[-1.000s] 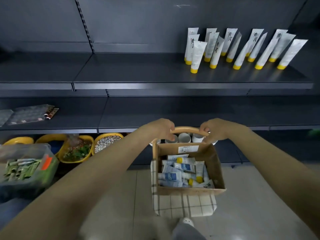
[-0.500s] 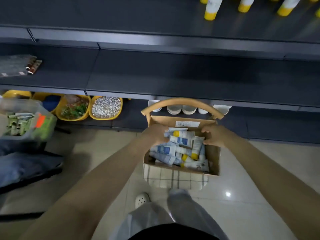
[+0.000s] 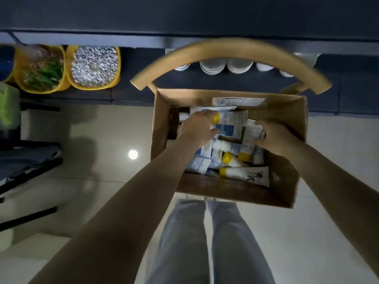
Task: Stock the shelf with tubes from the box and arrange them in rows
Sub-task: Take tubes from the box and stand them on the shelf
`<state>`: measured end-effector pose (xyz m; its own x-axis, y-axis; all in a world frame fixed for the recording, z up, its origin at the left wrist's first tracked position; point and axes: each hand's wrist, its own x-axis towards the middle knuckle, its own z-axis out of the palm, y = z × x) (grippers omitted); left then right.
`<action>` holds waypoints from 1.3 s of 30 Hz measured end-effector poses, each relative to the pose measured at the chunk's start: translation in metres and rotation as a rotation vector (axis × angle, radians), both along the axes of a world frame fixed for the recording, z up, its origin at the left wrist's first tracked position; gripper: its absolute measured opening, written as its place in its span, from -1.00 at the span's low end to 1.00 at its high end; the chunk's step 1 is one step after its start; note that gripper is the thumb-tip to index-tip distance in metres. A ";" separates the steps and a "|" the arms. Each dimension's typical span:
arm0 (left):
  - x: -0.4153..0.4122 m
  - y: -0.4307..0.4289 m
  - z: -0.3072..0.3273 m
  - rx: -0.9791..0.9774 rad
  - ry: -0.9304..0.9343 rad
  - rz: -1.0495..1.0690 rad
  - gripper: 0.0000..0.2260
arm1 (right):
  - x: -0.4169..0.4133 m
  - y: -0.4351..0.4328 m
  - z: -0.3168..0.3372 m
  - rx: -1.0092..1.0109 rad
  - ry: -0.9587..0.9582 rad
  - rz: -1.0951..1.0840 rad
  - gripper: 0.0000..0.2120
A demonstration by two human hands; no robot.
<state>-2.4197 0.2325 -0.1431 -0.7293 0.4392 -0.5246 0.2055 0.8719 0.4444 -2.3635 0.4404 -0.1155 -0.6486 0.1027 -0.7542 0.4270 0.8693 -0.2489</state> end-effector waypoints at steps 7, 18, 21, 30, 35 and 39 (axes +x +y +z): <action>0.004 0.014 -0.062 0.093 0.074 -0.035 -0.50 | -0.004 0.001 -0.052 -0.035 0.010 -0.209 -0.42; -0.003 0.001 -0.054 0.009 0.175 -0.051 -0.68 | -0.006 0.005 -0.058 -0.112 -0.087 -0.263 -0.23; 0.007 -0.020 -0.054 0.056 0.102 0.030 -0.71 | -0.007 0.007 -0.060 -0.132 -0.117 -0.265 -0.19; 0.010 -0.033 -0.048 0.020 -0.076 0.063 -0.79 | -0.015 0.011 -0.076 -0.098 -0.066 -0.240 -0.27; -0.008 -0.009 -0.048 0.013 -0.355 -0.003 -0.45 | -0.021 0.017 -0.093 -0.127 -0.025 -0.214 -0.32; -0.019 0.003 -0.051 0.015 -0.497 -0.034 -0.41 | -0.025 0.016 -0.101 -0.132 -0.010 -0.233 -0.44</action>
<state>-2.4391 0.2350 -0.1946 -0.3779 0.4691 -0.7982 -0.0058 0.8609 0.5087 -2.3888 0.4561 -0.2161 -0.6116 0.1483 -0.7771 0.6147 0.7074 -0.3488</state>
